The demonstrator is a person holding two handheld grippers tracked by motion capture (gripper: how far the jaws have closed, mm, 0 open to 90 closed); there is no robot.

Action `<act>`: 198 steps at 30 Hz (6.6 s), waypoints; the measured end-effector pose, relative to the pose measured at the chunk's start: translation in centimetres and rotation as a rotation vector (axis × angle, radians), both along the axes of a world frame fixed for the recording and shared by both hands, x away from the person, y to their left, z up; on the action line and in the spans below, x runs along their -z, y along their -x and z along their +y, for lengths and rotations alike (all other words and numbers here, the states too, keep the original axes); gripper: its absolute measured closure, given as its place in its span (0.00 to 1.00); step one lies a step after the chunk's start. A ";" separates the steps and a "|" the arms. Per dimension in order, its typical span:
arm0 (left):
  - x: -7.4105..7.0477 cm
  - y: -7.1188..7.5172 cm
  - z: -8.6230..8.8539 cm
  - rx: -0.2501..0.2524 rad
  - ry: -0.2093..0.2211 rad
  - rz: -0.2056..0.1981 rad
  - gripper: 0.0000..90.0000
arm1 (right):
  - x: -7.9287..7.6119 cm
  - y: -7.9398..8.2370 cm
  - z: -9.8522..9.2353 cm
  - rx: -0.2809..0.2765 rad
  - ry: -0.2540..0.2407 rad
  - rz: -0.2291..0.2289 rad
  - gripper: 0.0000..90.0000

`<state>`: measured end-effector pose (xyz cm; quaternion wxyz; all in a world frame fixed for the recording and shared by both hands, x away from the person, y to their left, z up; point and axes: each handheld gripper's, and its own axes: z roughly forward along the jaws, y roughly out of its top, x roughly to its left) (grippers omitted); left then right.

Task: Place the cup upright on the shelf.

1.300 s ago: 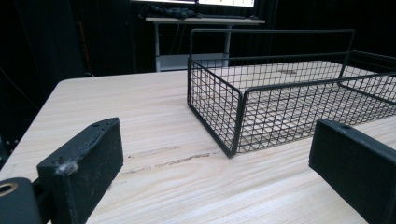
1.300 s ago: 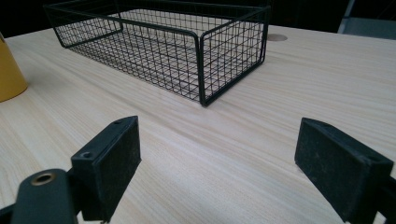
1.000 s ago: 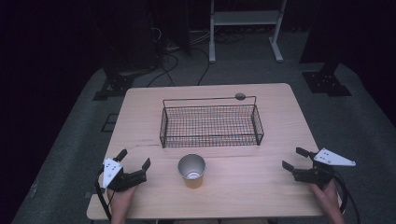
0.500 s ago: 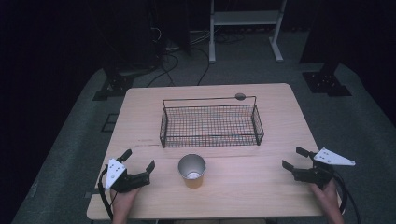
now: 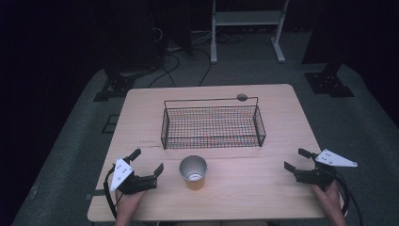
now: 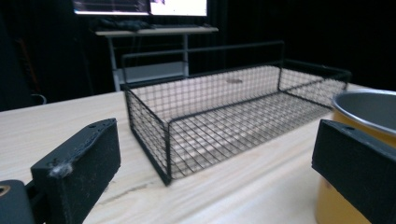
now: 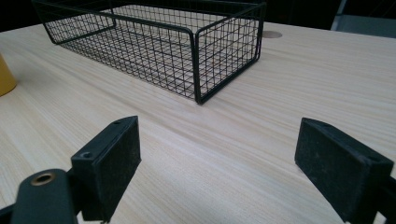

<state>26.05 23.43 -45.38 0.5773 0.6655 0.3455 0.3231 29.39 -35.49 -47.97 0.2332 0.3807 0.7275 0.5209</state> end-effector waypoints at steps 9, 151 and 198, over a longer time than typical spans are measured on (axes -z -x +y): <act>0.0 1.3 -0.8 0.077 -0.005 -0.006 0.01 | 0.0 0.0 0.0 0.000 -0.003 0.002 0.15; -8.8 -11.5 -12.9 0.335 -0.044 0.016 0.15 | 0.0 0.1 0.0 -0.013 -0.010 -0.003 0.15; -8.3 -20.5 -14.2 0.455 -0.081 0.073 0.15 | 0.0 0.1 -0.1 -0.018 -0.019 -0.003 0.15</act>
